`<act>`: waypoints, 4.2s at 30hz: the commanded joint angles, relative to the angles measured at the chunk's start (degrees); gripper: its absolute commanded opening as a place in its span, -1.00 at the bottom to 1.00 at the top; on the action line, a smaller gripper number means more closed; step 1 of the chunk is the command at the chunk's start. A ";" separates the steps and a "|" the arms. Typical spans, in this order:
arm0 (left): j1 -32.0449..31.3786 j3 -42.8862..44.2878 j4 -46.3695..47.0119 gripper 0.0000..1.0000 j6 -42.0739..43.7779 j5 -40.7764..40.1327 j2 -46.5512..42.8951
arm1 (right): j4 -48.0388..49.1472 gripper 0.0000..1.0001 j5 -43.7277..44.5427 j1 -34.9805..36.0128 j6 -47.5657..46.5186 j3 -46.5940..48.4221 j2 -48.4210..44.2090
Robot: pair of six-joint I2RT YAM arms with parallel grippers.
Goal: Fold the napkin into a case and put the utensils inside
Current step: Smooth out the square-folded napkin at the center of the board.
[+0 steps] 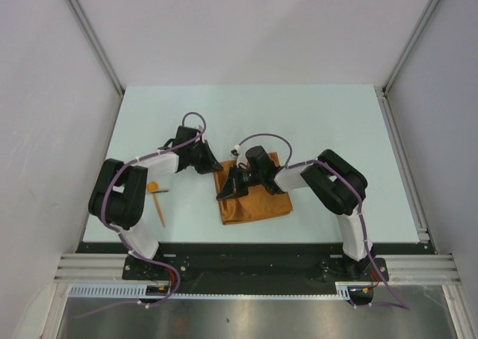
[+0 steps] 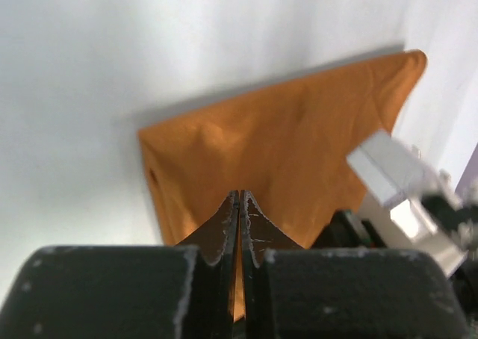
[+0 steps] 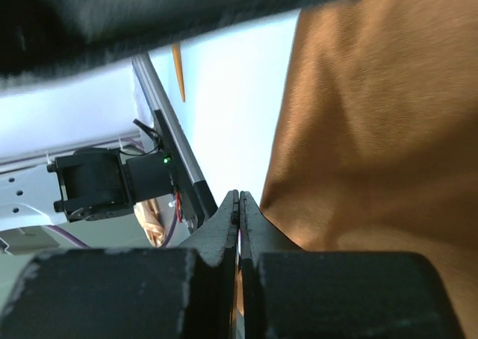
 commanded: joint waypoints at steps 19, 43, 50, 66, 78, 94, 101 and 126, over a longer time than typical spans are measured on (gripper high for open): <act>4.42 10.79 -6.42 -1.00 4.59 -4.03 15.42 | 15.44 -1.00 -0.03 7.74 3.08 -13.83 2.01; -0.58 2.79 -7.03 -0.68 8.01 -9.83 -0.75 | 4.28 -0.96 1.28 6.17 -5.19 -11.37 -2.56; -1.29 3.58 -3.87 -0.41 6.17 -3.86 -3.57 | -7.22 -0.79 1.28 -6.65 -12.30 -7.79 -13.28; -0.23 11.05 -10.98 -0.52 8.27 -9.92 10.32 | -2.05 -0.70 -1.96 -22.49 -8.61 8.04 6.04; -8.48 11.24 -17.67 -0.03 16.45 -18.00 -5.02 | -40.77 0.25 19.01 -23.12 -27.06 10.24 -13.95; -23.88 -12.04 -11.52 -0.54 10.56 -11.41 -22.10 | -45.82 0.27 25.46 -17.40 -16.09 -19.63 -37.73; -23.88 -18.82 -9.76 -0.58 9.69 -8.34 -28.43 | -44.24 0.16 26.34 -16.87 -14.59 -22.10 -38.34; -23.96 -26.39 -10.63 -0.69 6.27 -9.12 -29.67 | -40.73 -0.33 25.90 -18.80 -15.03 -24.66 -39.05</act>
